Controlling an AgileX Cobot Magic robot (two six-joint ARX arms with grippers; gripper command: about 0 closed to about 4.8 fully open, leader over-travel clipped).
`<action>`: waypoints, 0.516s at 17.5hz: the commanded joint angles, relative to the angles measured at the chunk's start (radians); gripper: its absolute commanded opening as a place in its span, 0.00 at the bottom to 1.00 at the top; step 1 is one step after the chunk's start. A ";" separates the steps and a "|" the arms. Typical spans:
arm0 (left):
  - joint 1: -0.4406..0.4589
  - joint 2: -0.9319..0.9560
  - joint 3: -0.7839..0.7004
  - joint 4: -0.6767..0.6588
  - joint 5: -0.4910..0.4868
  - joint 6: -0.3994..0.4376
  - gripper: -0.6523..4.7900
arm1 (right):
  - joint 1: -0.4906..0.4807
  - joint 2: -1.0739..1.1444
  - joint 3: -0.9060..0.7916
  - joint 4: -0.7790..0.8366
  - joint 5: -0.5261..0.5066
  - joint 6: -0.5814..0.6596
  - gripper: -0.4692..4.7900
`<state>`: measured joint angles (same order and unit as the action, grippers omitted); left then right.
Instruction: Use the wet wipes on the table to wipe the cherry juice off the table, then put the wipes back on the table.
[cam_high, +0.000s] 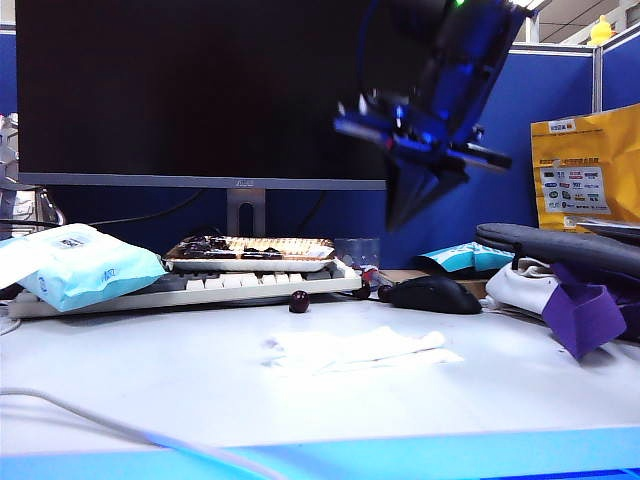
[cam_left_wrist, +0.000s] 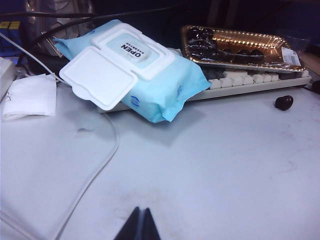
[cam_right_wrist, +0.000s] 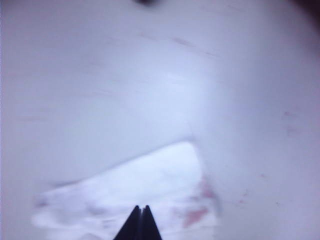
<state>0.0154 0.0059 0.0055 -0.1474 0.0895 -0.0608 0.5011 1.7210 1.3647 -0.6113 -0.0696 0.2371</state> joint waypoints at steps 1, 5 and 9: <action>0.000 -0.001 0.000 -0.009 0.002 0.001 0.11 | 0.003 0.041 0.003 -0.018 -0.110 -0.035 0.09; 0.000 -0.001 0.000 -0.009 0.002 0.001 0.11 | 0.003 0.107 0.003 -0.087 -0.138 -0.028 0.51; 0.000 -0.001 0.000 -0.010 0.002 0.001 0.11 | 0.003 0.146 0.005 -0.086 -0.142 -0.031 0.51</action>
<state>0.0154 0.0059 0.0055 -0.1471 0.0898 -0.0608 0.5022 1.8595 1.3659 -0.7071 -0.2070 0.2100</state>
